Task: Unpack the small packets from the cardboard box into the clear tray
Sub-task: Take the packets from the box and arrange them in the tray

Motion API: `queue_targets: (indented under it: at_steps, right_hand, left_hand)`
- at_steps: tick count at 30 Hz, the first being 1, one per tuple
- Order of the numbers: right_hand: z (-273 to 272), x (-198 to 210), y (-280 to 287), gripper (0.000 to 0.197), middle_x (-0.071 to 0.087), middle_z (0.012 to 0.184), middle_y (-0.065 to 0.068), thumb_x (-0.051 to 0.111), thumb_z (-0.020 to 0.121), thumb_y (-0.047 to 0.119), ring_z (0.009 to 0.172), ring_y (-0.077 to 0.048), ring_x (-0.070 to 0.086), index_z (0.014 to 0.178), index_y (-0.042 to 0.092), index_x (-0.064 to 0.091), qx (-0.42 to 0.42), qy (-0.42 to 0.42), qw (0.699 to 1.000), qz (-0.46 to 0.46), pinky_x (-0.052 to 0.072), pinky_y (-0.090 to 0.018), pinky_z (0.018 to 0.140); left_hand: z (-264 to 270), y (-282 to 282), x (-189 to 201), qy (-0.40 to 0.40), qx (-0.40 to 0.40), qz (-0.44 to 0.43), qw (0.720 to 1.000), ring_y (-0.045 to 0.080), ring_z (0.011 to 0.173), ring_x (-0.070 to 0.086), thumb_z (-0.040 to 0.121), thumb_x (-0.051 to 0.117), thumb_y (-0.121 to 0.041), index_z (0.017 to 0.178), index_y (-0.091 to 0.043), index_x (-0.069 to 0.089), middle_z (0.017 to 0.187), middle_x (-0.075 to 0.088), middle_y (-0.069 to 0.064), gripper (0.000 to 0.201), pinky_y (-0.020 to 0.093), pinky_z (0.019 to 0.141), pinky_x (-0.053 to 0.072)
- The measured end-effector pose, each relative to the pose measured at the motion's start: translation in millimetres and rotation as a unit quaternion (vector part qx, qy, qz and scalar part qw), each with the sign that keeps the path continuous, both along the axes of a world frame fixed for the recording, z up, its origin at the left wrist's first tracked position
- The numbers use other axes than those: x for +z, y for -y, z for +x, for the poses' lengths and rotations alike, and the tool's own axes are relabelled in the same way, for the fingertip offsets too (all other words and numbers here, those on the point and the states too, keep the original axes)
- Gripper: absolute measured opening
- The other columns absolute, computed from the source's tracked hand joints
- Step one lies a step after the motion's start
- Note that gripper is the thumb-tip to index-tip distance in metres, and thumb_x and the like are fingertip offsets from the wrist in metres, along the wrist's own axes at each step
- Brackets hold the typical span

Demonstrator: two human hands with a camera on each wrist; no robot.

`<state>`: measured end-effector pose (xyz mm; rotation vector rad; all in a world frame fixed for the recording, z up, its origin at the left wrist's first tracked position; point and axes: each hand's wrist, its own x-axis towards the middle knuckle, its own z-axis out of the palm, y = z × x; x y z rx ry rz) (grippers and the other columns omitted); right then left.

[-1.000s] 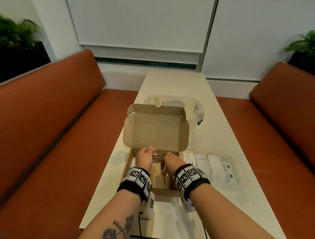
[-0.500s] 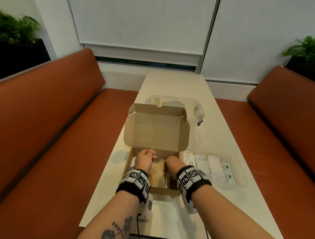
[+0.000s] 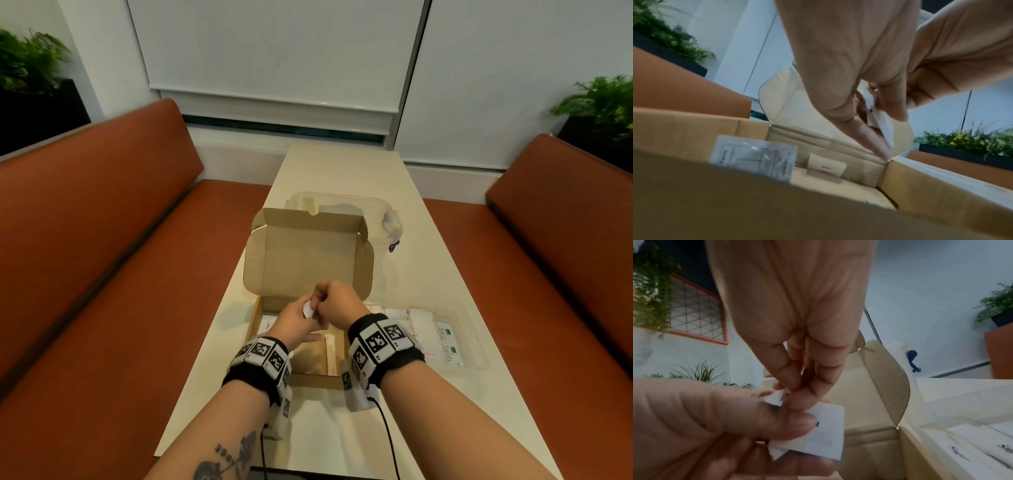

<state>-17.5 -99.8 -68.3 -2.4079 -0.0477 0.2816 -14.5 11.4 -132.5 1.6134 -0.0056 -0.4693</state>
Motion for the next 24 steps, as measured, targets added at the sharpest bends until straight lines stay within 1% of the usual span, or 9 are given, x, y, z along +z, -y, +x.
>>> queue_targets:
  at_steps: [3, 7, 9, 11, 13, 16, 20, 22, 24]
  right_hand:
    - [2, -6, -5, 0.020, 0.063, 0.088, -0.011, 0.050, 0.082, -0.004, 0.086, -0.027, 0.064, 0.080, 0.015, 0.052, -0.007, -0.005, 1.000, 0.003, 0.054, -0.038, 0.082]
    - [7, -13, -16, 0.017, 0.059, 0.085, -0.005, 0.056, 0.083, 0.000, 0.075, -0.017, 0.057, 0.094, 0.012, 0.054, -0.018, 0.021, 1.000, 0.005, 0.046, -0.021, 0.058]
    - [12, -14, -21, 0.020, 0.057, 0.087, -0.003, 0.053, 0.085, 0.000, 0.072, -0.015, 0.056, 0.101, 0.011, 0.055, -0.037, 0.030, 0.999, 0.015, 0.043, -0.016, 0.052]
    - [17, -13, -28, 0.017, 0.057, 0.090, -0.004, 0.052, 0.087, 0.003, 0.076, -0.016, 0.056, 0.101, 0.011, 0.056, -0.041, 0.019, 0.999, 0.000, 0.047, -0.020, 0.059]
    - [21, -12, -35, 0.017, 0.060, 0.095, -0.008, 0.054, 0.089, 0.011, 0.087, -0.021, 0.057, 0.105, 0.007, 0.059, 0.012, -0.015, 0.997, -0.073, 0.050, -0.030, 0.076]
    - [21, -19, -52, 0.032, 0.063, 0.115, -0.012, 0.059, 0.090, 0.014, 0.106, -0.027, 0.060, 0.120, 0.005, 0.059, 0.108, -0.086, 0.971, -0.194, 0.049, -0.032, 0.090]
    - [17, -44, -70, 0.061, 0.056, 0.128, -0.009, 0.076, 0.075, 0.012, 0.116, -0.026, 0.055, 0.130, 0.010, 0.050, 0.132, -0.125, 0.962, -0.203, 0.047, -0.037, 0.097]
    - [16, -52, -77, 0.069, 0.051, 0.132, -0.012, 0.076, 0.074, 0.009, 0.120, -0.028, 0.051, 0.134, 0.009, 0.043, 0.128, -0.112, 0.963, -0.208, 0.046, -0.038, 0.099]
    - [15, -57, -82, 0.066, 0.051, 0.132, -0.011, 0.071, 0.078, 0.005, 0.120, -0.028, 0.052, 0.136, 0.012, 0.042, 0.134, -0.105, 0.966, -0.196, 0.045, -0.037, 0.099]
  left_hand:
    - [-2, -8, -1, 0.005, 0.002, -0.005, 1.000, 0.016, 0.084, 0.069, 0.088, 0.062, -0.001, 0.096, -0.031, 0.057, 0.092, 0.068, 0.002, 0.032, 0.026, 0.069, 0.058]
    - [-2, -15, -2, 0.006, 0.033, -0.005, 0.999, 0.020, 0.079, 0.070, 0.093, 0.056, -0.005, 0.093, -0.027, 0.061, 0.093, 0.068, 0.006, 0.023, 0.027, 0.065, 0.058]
    - [4, -20, -5, 0.015, 0.090, 0.030, 0.995, 0.030, 0.089, 0.069, 0.094, 0.052, -0.005, 0.092, -0.023, 0.063, 0.099, 0.066, 0.012, 0.021, 0.038, 0.073, 0.057]
    - [10, -30, -7, 0.032, 0.157, 0.056, 0.986, 0.036, 0.096, 0.066, 0.095, 0.048, -0.004, 0.113, -0.010, 0.061, 0.109, 0.063, 0.018, 0.024, 0.045, 0.082, 0.054]
    - [14, -40, -8, 0.048, 0.196, 0.081, 0.976, 0.032, 0.092, 0.068, 0.096, 0.045, -0.005, 0.130, -0.008, 0.053, 0.112, 0.064, 0.018, 0.036, 0.043, 0.081, 0.056]
    - [14, -51, -7, 0.088, 0.218, 0.126, 0.964, 0.021, 0.082, 0.069, 0.095, 0.045, -0.007, 0.127, -0.008, 0.058, 0.106, 0.068, 0.012, 0.035, 0.039, 0.076, 0.058]
    - [13, -61, -12, 0.093, 0.246, 0.123, 0.957, 0.028, 0.088, 0.069, 0.095, 0.044, -0.008, 0.130, -0.009, 0.056, 0.110, 0.067, 0.017, 0.036, 0.039, 0.077, 0.056]
    - [13, -66, -15, 0.088, 0.256, 0.110, 0.956, 0.026, 0.078, 0.068, 0.095, 0.043, -0.006, 0.126, -0.006, 0.058, 0.107, 0.067, 0.021, 0.034, 0.034, 0.065, 0.051]
    - [13, -71, -16, 0.088, 0.257, 0.120, 0.955, 0.024, 0.070, 0.064, 0.095, 0.043, -0.005, 0.121, -0.003, 0.060, 0.102, 0.067, 0.024, 0.030, 0.033, 0.063, 0.050]
